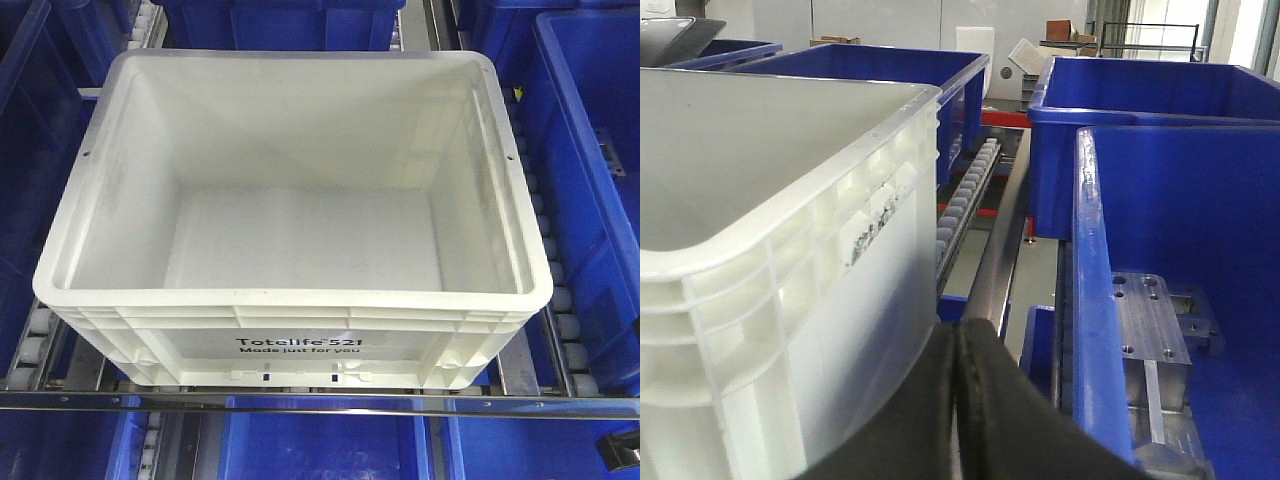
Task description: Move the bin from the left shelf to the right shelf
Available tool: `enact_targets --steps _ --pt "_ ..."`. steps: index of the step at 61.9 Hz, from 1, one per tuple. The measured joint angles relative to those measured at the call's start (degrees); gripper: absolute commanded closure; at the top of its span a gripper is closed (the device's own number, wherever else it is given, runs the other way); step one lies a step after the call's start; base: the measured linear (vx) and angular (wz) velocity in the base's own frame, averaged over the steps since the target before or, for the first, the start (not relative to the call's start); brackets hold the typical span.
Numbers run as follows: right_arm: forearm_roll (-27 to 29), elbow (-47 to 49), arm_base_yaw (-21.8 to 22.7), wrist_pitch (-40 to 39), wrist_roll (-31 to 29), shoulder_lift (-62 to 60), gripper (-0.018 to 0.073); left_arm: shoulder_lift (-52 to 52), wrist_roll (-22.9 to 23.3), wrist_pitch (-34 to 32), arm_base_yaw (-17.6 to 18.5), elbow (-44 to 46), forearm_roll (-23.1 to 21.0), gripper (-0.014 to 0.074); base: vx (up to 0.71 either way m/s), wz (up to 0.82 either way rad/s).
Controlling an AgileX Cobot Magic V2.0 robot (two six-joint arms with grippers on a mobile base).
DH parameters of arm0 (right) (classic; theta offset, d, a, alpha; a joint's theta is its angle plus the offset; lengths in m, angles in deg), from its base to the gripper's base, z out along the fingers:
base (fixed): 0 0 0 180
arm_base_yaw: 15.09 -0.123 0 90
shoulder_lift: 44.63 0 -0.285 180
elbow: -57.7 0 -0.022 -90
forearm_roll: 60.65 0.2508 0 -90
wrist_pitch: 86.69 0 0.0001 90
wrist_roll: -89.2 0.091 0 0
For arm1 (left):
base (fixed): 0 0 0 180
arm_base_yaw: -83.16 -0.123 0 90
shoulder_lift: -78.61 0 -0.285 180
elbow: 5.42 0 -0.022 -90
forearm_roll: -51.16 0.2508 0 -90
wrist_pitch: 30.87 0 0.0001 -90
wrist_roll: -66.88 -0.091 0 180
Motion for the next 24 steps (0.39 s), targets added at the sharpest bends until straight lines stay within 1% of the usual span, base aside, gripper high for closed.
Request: enact_targets --steps 24 --pt "0.0 0.0 0.0 0.1 0.0 0.0 0.0567 0.0 0.0 0.0 0.0 0.0 0.0 0.0604 0.0 0.0"
